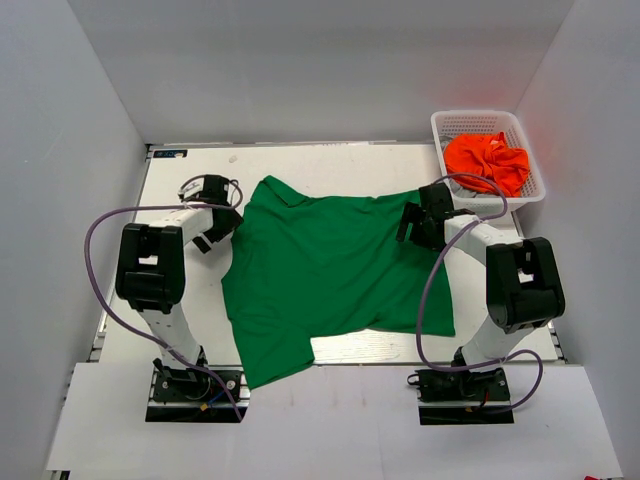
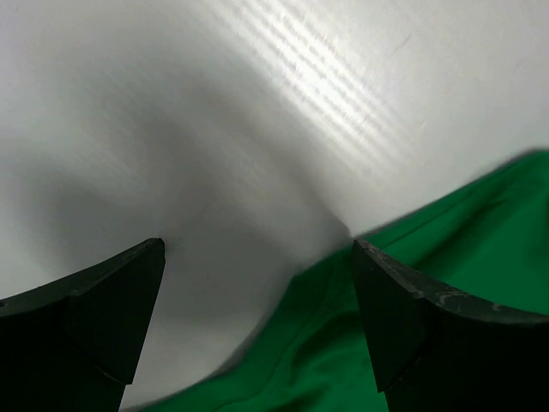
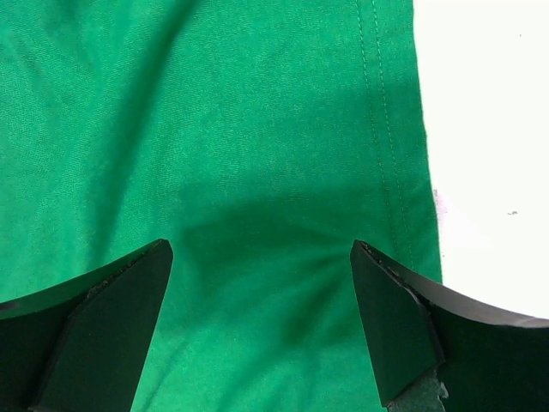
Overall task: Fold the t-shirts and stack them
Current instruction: Flatten out the tshirt
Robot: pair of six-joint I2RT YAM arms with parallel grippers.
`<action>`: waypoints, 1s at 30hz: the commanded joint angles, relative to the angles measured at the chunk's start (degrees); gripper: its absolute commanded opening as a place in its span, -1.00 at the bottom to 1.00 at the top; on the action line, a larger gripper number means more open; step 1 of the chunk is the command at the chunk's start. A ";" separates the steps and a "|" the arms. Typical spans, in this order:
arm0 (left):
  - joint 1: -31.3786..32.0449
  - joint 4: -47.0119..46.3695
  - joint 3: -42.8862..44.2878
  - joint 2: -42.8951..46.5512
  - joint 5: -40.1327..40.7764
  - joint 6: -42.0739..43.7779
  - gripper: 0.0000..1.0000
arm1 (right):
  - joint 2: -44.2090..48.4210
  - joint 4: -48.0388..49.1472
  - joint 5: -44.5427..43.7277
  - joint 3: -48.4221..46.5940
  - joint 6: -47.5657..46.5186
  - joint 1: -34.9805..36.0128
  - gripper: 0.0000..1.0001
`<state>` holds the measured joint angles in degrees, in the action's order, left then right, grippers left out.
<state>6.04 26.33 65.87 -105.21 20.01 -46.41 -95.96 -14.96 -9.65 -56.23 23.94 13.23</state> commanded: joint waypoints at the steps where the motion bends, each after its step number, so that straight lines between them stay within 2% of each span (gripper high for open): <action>1: 2.12 8.46 1.03 3.34 1.42 5.19 1.00 | 1.92 -0.07 0.95 -1.78 -0.83 -0.05 0.81; 5: 3.53 5.06 -1.44 6.85 0.56 9.05 0.93 | 1.13 0.02 2.26 -2.48 -0.83 -0.23 0.81; 8: 4.59 3.29 -0.92 7.39 -0.15 12.30 0.96 | 0.60 0.11 3.15 -2.66 -0.92 -0.23 0.81; 13: 5.73 7.58 4.09 1.69 4.05 13.01 0.96 | 0.78 0.19 2.88 -2.48 -0.92 -0.14 0.81; 17: 5.73 12.95 6.90 -1.75 9.86 7.93 0.96 | 1.13 -0.24 2.35 -2.31 -1.18 -0.31 0.81; 22: 5.73 10.50 5.68 -2.28 9.35 6.51 0.96 | 0.08 -0.51 1.83 -2.75 -1.01 -0.31 0.81; 26: 5.73 9.53 7.60 -6.05 7.94 7.74 0.96 | -0.63 -0.60 1.83 -3.18 -1.27 -0.32 0.81; 28: 5.73 11.98 8.48 -7.29 8.72 6.44 0.96 | -1.33 -1.21 1.21 -3.62 -1.36 -0.23 0.81; 30: 4.60 16.97 9.10 -7.99 11.35 1.69 0.96 | -1.33 -1.74 0.69 -4.07 -1.53 -0.32 0.81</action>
<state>11.64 37.08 74.50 -110.91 28.23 -40.29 -96.64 -15.51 -7.60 -57.67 23.44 13.13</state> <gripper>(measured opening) 0.977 0.903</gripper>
